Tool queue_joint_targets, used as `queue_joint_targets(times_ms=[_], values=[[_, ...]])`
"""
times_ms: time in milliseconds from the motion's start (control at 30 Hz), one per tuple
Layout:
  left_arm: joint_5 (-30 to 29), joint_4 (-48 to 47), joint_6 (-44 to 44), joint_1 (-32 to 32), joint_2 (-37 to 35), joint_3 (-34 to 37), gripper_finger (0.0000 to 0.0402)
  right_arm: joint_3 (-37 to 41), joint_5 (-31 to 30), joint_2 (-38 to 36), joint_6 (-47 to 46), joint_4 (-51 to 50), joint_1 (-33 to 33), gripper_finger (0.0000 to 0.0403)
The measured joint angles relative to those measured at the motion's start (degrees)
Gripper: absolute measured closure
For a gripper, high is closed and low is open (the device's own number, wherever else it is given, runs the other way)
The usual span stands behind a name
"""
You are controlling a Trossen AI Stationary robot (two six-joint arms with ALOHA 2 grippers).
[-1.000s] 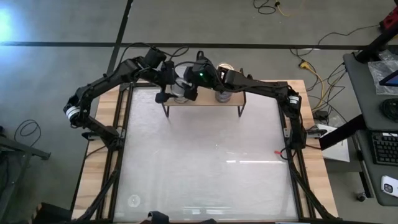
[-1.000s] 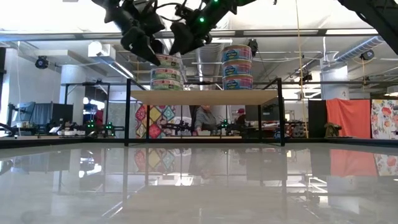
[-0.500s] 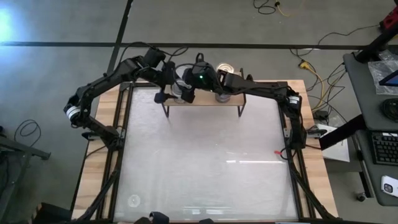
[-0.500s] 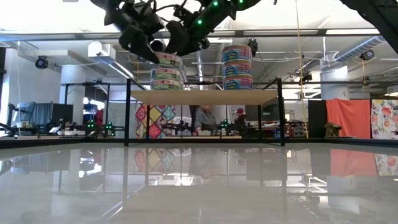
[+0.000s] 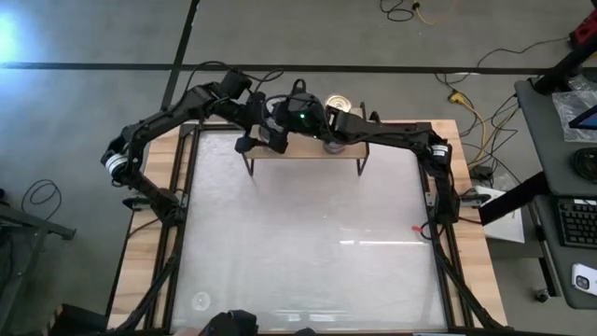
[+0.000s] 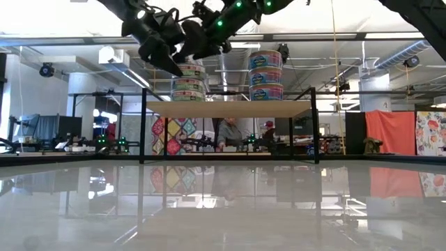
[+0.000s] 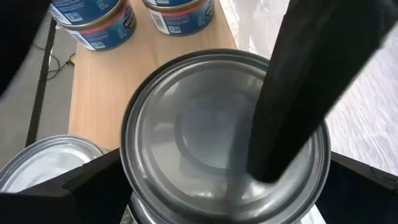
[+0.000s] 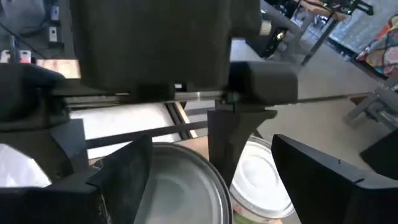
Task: Stack canned seafood by type on shelf
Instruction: Stack the green tuna can on top of the green tuna can on the shelf
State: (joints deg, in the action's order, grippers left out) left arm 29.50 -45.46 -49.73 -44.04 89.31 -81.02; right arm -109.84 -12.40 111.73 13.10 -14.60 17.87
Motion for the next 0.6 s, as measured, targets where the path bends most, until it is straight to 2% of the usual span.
queue_joint_targets(times_ms=[300,600], values=[[-1.53,-2.66,-0.23,-0.58,0.02,-1.88,0.0003,0.07,0.18,3.10,0.19,0.70,0.08,0.0078],[-2.07,-3.23,-1.89,-0.67,0.47,-4.06,0.0003,-0.69,-0.09,3.11,0.20,0.58,0.13,0.0085]])
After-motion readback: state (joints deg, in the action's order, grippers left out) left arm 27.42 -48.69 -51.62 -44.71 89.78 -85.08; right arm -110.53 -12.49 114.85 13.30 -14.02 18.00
